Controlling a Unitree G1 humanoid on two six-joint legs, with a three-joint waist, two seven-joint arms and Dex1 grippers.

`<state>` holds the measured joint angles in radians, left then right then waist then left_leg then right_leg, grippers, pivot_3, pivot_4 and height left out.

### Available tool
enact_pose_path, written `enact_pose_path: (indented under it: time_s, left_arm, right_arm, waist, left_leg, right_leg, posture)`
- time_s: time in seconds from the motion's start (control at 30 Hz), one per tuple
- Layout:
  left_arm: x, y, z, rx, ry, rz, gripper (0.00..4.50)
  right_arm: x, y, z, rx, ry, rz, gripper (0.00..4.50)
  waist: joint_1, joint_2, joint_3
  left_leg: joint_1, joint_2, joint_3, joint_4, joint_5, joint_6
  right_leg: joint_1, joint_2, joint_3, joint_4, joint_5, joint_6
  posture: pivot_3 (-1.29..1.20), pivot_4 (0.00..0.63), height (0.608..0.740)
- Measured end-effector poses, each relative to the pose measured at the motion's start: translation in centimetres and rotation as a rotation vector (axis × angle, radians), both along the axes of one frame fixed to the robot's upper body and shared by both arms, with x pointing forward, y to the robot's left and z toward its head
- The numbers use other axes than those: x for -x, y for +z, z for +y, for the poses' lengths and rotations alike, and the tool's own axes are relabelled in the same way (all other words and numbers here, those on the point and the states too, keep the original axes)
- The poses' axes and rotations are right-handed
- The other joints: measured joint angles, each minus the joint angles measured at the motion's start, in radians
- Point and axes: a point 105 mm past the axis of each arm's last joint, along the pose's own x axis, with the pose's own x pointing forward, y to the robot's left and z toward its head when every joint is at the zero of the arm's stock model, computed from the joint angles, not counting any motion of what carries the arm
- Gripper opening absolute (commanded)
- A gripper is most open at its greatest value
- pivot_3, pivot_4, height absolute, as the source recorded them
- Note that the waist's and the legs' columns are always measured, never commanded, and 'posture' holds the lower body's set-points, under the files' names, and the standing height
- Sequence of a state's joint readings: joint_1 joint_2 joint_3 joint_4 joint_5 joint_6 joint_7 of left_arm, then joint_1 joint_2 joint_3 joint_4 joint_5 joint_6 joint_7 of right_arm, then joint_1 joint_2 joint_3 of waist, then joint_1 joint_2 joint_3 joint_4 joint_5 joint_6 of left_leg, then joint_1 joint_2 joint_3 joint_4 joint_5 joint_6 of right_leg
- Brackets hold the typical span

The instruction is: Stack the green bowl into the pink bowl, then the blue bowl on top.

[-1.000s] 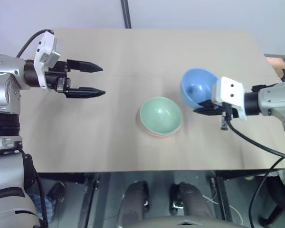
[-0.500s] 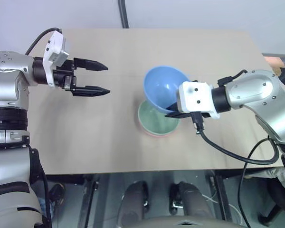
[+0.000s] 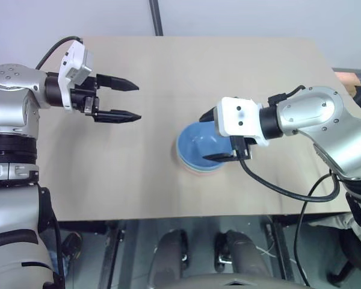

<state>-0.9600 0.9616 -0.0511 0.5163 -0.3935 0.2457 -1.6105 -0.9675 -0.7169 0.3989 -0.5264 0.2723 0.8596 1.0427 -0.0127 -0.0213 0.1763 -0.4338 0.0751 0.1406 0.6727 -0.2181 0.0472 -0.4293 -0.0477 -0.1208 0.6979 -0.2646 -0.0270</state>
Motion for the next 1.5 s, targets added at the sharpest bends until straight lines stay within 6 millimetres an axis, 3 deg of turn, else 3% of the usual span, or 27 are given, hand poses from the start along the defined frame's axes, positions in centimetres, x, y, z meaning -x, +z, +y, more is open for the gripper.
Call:
enact_pose_path:
  time_s: [0.1,0.2,0.37,0.57,0.83,1.03,1.13,1.5]
  left_arm:
    - [-0.1,-0.1,-0.1,0.006,-0.002,0.003,4.5]
    - [-0.1,-0.1,-0.1,0.014,-0.002,0.005,4.5]
    - [0.1,-1.8,0.1,0.032,0.014,0.063,4.5]
    - [0.5,-3.5,0.1,0.117,0.069,0.133,4.5]
    - [0.2,-4.3,0.6,0.18,0.13,0.14,4.5]
    - [0.3,-4.7,1.3,0.202,0.157,0.129,4.5]
    - [0.9,-6.1,2.1,0.21,0.182,0.161,4.5]
    - [2.0,-6.4,2.4,0.189,0.178,0.147,4.5]
  right_arm:
    - [-1.1,2.4,-2.0,-0.118,-0.097,0.007,4.47]
    - [-1.5,3.3,-4.3,-0.175,-0.171,0.012,4.47]
    - [-1.8,1.3,-7.9,-0.217,-0.285,0.102,4.47]
    - [0.2,-2.3,-11.6,-0.278,-0.328,0.18,4.47]
    - [1.1,-3.0,-17.4,-0.385,-0.468,0.148,4.47]
    - [1.0,-2.4,-19.4,-0.413,-0.504,0.138,4.47]
    - [1.1,-2.5,-20.0,-0.403,-0.497,0.157,4.47]
    - [0.9,-2.6,-19.7,-0.413,-0.448,0.167,4.47]
  waist:
    - [0.002,0.0,0.0]
    - [0.004,0.0,0.0]
    - [-0.001,0.0,0.0]
    - [0.002,-0.001,0.0]
    - [0.001,-0.001,0.0]
    - [0.002,-0.001,0.0]
    - [0.002,0.0,0.0]
    - [0.005,0.0,0.0]
  left_leg:
    - [0.0,0.0,0.0,0.0,0.0,0.0]
    - [0.0,0.0,0.0,0.0,0.0,0.0]
    - [0.001,0.0,0.001,-0.002,0.0,0.0]
    - [0.001,0.0,0.001,-0.002,0.0,0.0]
    - [0.003,0.0,0.0,-0.002,0.0,0.0]
    - [0.003,0.0,0.0,-0.002,0.0,0.0]
    - [0.003,0.0,0.0,-0.002,0.0,0.0]
    - [0.003,0.0,0.0,-0.002,0.0,0.0]
  right_leg:
    - [0.0,0.0,0.0,0.0,0.0,0.0]
    - [0.0,0.0,0.0,0.0,0.0,0.0]
    - [0.0,0.0,0.001,0.0,0.0,0.0]
    - [0.0,-0.001,0.001,-0.001,0.0,0.0]
    - [0.002,0.0,0.001,-0.001,0.0,0.0]
    - [0.002,0.0,0.001,-0.001,0.0,0.0]
    - [0.002,0.0,0.001,-0.001,0.0,0.0]
    - [0.003,-0.001,0.0,-0.001,0.0,0.0]
  posture:
    - [0.0,0.15,0.74]
    - [0.0,0.15,0.74]
    - [0.0,0.15,0.74]
    - [0.0,0.15,0.74]
    - [0.0,0.15,0.74]
    - [0.0,0.15,0.74]
    - [0.0,0.15,0.74]
    - [0.0,0.15,0.74]
